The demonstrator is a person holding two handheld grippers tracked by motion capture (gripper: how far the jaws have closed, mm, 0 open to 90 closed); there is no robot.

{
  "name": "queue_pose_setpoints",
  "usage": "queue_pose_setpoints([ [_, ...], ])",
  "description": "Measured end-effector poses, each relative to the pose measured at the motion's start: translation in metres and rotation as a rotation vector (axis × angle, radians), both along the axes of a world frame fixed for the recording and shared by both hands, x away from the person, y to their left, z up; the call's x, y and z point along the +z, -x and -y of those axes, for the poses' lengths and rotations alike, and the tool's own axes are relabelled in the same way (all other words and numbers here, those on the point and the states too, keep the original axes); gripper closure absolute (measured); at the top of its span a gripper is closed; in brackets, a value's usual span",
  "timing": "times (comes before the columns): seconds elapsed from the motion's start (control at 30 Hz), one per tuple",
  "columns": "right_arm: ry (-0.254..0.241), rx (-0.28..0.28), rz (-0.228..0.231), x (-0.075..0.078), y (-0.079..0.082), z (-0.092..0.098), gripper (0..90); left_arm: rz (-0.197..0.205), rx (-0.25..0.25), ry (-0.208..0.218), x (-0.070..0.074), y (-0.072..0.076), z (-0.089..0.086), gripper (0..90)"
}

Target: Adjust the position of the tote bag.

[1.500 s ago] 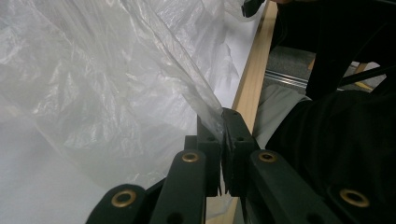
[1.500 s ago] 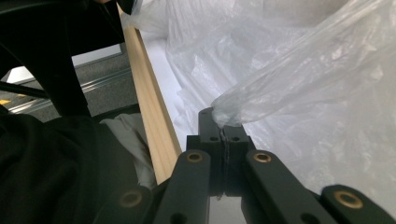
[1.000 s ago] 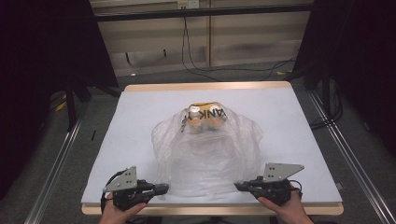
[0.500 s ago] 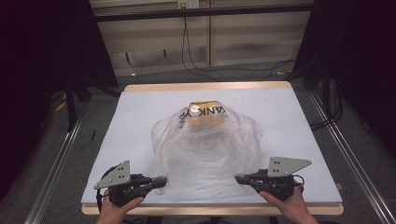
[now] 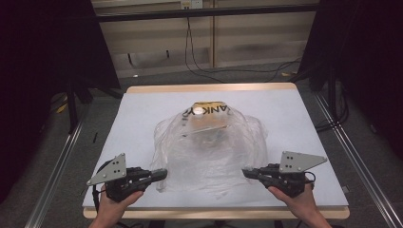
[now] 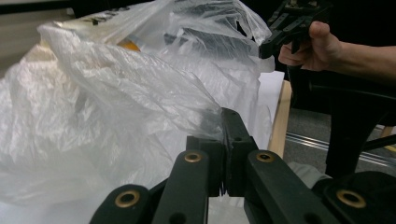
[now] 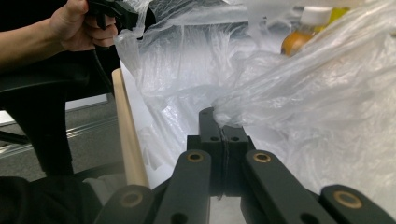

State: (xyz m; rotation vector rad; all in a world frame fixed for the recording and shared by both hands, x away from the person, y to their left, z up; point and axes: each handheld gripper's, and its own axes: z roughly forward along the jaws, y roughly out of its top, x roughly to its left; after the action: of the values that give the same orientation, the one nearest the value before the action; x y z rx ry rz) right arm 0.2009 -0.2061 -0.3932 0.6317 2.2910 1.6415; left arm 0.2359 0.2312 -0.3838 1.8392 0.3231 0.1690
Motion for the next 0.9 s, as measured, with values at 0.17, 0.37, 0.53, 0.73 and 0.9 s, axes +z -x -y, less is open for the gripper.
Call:
queue_pose_setpoints([
  [0.17, -0.018, -0.007, 0.038, 0.014, -0.003, 0.003, 90.0, 0.014, 0.004, 0.029, 0.012, -0.008, -0.002, 89.0],
  [0.37, -0.044, -0.018, 0.062, 0.024, -0.010, 0.008, 90.0, 0.035, 0.020, 0.054, 0.022, -0.018, -0.004, 89.1],
  [0.53, -0.047, -0.023, 0.078, 0.031, -0.015, 0.010, 90.0, 0.055, 0.042, 0.069, 0.031, -0.022, -0.004, 89.1],
  [0.73, -0.065, -0.029, 0.097, 0.040, -0.020, 0.013, 90.0, 0.071, 0.046, 0.077, 0.038, -0.026, -0.005, 89.2],
  [0.9, -0.077, -0.026, 0.113, 0.050, -0.025, 0.016, 90.0, 0.081, 0.044, 0.096, 0.048, -0.034, -0.004, 89.2],
])
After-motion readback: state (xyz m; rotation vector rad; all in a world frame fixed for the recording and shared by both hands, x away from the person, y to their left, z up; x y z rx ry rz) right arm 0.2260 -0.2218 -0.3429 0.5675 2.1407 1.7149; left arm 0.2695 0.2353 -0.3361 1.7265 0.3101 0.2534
